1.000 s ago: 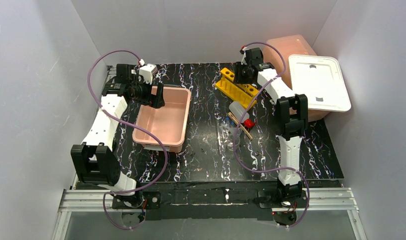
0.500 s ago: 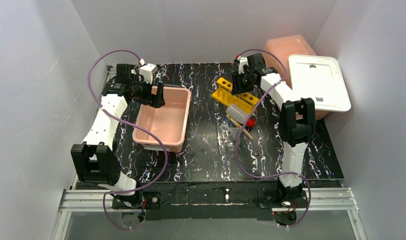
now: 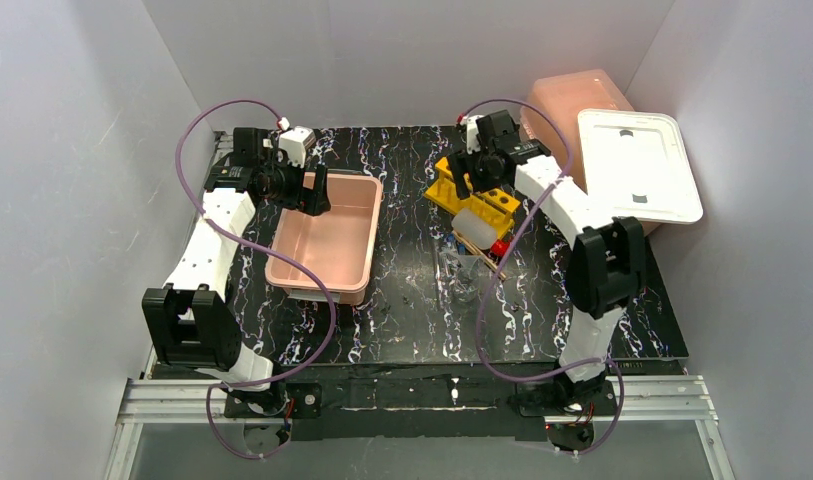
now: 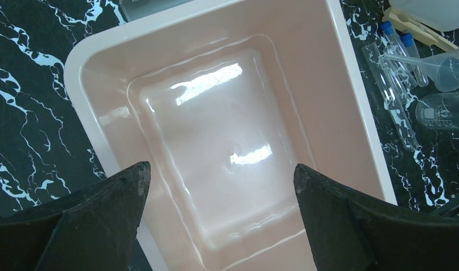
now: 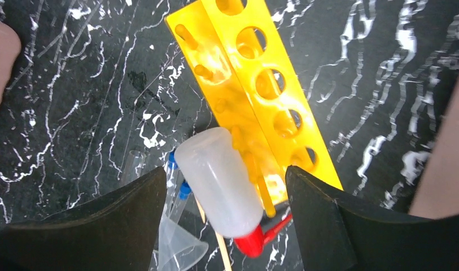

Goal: Organize the chemistry lab equipment

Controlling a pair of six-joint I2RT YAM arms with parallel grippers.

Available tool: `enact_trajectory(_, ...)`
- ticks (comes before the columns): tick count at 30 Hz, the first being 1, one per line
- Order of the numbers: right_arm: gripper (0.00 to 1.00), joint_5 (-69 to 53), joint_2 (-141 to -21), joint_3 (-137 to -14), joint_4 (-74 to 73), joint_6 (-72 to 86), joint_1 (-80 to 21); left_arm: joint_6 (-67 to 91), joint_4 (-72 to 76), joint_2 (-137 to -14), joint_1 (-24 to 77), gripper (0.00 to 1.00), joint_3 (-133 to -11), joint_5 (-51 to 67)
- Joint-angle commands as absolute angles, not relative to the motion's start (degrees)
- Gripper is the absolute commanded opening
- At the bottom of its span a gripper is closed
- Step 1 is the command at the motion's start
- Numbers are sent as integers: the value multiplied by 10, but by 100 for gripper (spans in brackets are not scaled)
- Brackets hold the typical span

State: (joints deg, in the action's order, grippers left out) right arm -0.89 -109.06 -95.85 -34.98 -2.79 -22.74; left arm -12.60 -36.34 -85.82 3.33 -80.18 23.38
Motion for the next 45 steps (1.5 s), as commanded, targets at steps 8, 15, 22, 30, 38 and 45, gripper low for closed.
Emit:
enact_trajectory(8,78,144,-950,-881,-323,79,-381,-84,-369,-843,32,98,-831,216)
enact_trajectory(15,73,99,-985,-781,-280,187,-424,-75,-372,-834,32,98,-827,229)
enact_trajectory(22,63,94,-1028,-758,-248,212,-431,-75,-372,-825,32,98,-829,227)
enact_trajectory(30,53,78,-1087,-786,-240,221,-431,-74,-374,-825,32,98,-823,223)
enact_trajectory(38,52,79,-1107,-793,-237,222,-431,-81,-374,-824,32,98,-822,220)
enact_trajectory(45,52,73,-1108,-794,-240,211,-431,-82,-374,-826,32,98,-824,220)
